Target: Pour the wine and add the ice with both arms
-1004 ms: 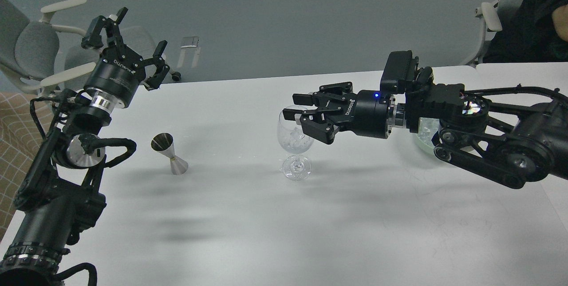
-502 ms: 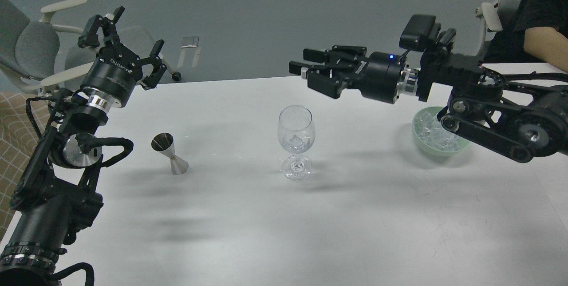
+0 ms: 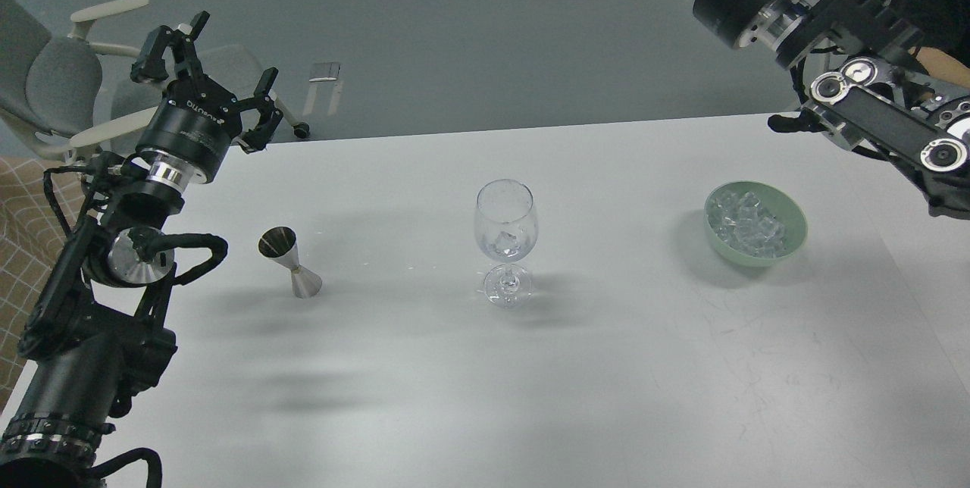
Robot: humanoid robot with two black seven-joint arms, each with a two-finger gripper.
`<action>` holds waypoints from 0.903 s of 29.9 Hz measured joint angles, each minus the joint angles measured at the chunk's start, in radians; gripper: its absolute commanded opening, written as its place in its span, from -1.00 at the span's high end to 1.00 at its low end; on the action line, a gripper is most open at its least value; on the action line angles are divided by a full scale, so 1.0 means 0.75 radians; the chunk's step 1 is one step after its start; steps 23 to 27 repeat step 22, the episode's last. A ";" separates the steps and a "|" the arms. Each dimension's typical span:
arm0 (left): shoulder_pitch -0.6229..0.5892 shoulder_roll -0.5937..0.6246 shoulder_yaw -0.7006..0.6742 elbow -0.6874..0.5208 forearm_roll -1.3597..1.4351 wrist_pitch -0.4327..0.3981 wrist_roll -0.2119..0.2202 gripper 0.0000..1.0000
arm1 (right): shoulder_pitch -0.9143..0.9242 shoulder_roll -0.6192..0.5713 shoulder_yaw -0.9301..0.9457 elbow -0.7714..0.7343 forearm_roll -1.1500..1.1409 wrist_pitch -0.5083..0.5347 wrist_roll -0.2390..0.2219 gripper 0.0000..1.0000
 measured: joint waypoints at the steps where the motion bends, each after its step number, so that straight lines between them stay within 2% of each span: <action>1: -0.001 -0.001 0.000 0.000 -0.001 0.000 -0.003 -0.96 | -0.024 0.012 0.027 -0.018 0.046 0.001 0.000 -0.98; 6: -0.006 -0.002 -0.001 0.014 -0.003 -0.001 0.002 -0.96 | -0.172 0.147 0.247 -0.156 0.135 0.010 0.005 -0.98; 15: -0.035 -0.003 0.002 0.104 -0.002 -0.038 0.007 -0.96 | -0.330 0.364 0.592 -0.249 0.170 0.073 0.027 -0.98; 22: -0.066 0.004 0.000 0.160 -0.003 -0.092 0.006 -0.96 | -0.325 0.445 0.677 -0.358 0.326 0.186 0.084 -0.98; 27: -0.066 0.004 0.000 0.160 -0.003 -0.092 0.006 -0.96 | -0.325 0.445 0.677 -0.358 0.326 0.186 0.084 -0.98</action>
